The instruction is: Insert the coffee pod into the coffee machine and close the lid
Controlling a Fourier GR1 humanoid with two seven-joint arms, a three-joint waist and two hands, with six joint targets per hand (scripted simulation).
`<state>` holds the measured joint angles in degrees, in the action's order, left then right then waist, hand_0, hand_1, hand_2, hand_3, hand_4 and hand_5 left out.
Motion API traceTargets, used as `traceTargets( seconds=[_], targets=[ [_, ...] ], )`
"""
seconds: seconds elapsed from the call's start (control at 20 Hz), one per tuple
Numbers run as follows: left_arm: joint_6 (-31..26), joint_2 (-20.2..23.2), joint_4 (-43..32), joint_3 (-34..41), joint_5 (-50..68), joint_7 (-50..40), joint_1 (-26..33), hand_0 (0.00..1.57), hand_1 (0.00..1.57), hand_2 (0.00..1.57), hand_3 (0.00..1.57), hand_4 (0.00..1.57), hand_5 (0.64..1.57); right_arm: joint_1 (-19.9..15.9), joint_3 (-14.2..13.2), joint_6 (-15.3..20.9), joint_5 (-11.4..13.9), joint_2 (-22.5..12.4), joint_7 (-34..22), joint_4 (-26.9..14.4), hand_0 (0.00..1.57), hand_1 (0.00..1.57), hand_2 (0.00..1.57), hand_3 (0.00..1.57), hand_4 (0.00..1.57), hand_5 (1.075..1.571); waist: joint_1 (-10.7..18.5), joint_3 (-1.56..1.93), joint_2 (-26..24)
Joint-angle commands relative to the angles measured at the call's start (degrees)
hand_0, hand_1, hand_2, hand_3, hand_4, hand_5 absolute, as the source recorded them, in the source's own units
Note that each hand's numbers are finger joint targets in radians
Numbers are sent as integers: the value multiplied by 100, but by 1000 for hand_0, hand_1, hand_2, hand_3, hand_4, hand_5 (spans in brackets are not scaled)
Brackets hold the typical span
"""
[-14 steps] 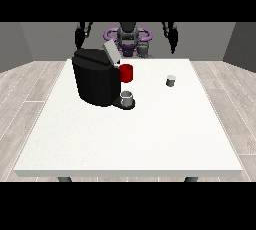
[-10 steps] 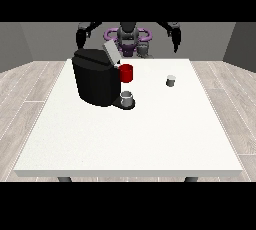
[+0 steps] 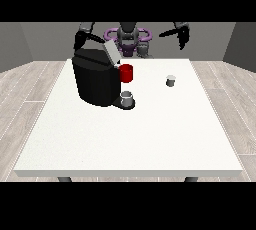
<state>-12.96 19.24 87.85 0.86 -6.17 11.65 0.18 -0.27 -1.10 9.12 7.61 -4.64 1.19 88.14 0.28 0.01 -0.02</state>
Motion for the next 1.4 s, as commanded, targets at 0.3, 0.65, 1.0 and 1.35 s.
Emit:
traceTargets(
  seconds=[0.3, 0.65, 1.0, 1.35],
  targets=[
    [-271, 884, -1167, 447, -646, -164, -1269, 0, 0, 0, 0, 0, 1571, -770, 203, 192, 202, 259, -96, -68, 0, 0, 0, 0, 0, 1571, -502, -1, 744],
    [-333, 1234, -2219, 413, -1239, -76, -1781, 0, 0, 0, 0, 0, 1571, -784, 584, 189, 443, 421, -341, 13, 0, 0, 0, 0, 0, 1571, -878, -5, 1057],
    [-278, 1261, -3009, 339, -1678, 137, -2485, 0, 0, 0, 0, 0, 1571, -1138, 384, 52, 105, 458, 67, -582, 0, 0, 0, 0, 0, 1571, -877, -1, 1513],
    [705, 800, -3861, 181, -2417, 483, -2790, 488, 488, 724, 486, 0, 1571, -1453, 432, -53, 268, 316, -436, -572, 0, 0, 0, 0, 0, 1571, -921, -5, 1479]
  ],
)
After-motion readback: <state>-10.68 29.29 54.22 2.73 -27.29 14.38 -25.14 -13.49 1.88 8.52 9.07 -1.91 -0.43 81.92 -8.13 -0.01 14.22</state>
